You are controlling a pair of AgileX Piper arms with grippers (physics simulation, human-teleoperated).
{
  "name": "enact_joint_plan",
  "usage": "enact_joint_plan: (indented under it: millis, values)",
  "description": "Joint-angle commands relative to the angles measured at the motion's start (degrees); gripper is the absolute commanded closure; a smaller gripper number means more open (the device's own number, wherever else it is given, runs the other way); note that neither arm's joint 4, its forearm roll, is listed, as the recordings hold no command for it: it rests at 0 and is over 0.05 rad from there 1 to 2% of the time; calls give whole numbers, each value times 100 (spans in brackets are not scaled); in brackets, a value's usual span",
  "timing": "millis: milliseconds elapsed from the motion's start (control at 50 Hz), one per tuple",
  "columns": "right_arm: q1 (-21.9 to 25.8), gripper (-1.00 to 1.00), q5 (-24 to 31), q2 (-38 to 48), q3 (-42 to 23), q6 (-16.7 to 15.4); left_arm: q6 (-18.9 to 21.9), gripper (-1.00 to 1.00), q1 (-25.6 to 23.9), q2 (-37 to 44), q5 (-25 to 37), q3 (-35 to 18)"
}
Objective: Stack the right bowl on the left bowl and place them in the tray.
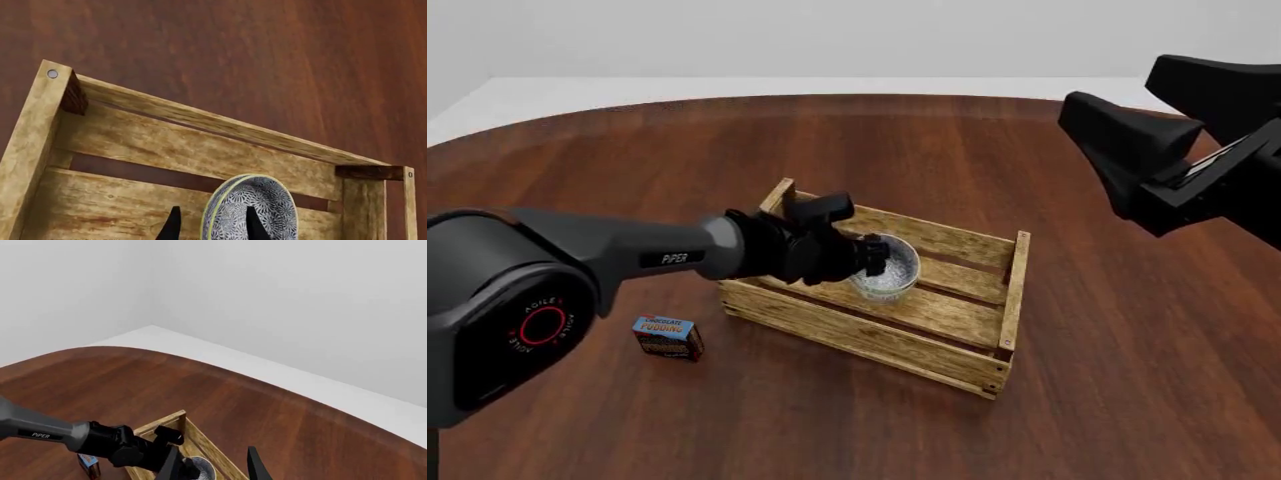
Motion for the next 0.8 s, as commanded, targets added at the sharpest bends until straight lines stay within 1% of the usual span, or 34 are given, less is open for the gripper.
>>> enact_joint_plan:
  millis: [20,320,440,480,620,680,800]
  values:
    - [14,-100,-16,47,-1,-10,-122,-100,-123,-181,-87,170]
    - [25,-100,-13,54,2,-29,-95,-100,-173,-391,-87,288]
    - [28,-100,-17,62,6,-40,-52,-100,-169,-573,-90,380]
    - [30,-100,-21,66,7,-43,17,-100,-127,-657,-74,406]
    - [31,-100,-18,44,15,-57,76,-100,-117,-995,-117,642]
    - [20,-100,-22,51,13,-54,167,-100,-35,-1173,-118,722]
    - [27,-100,-16,36,17,-56,190,-100,18,-1518,-200,977]
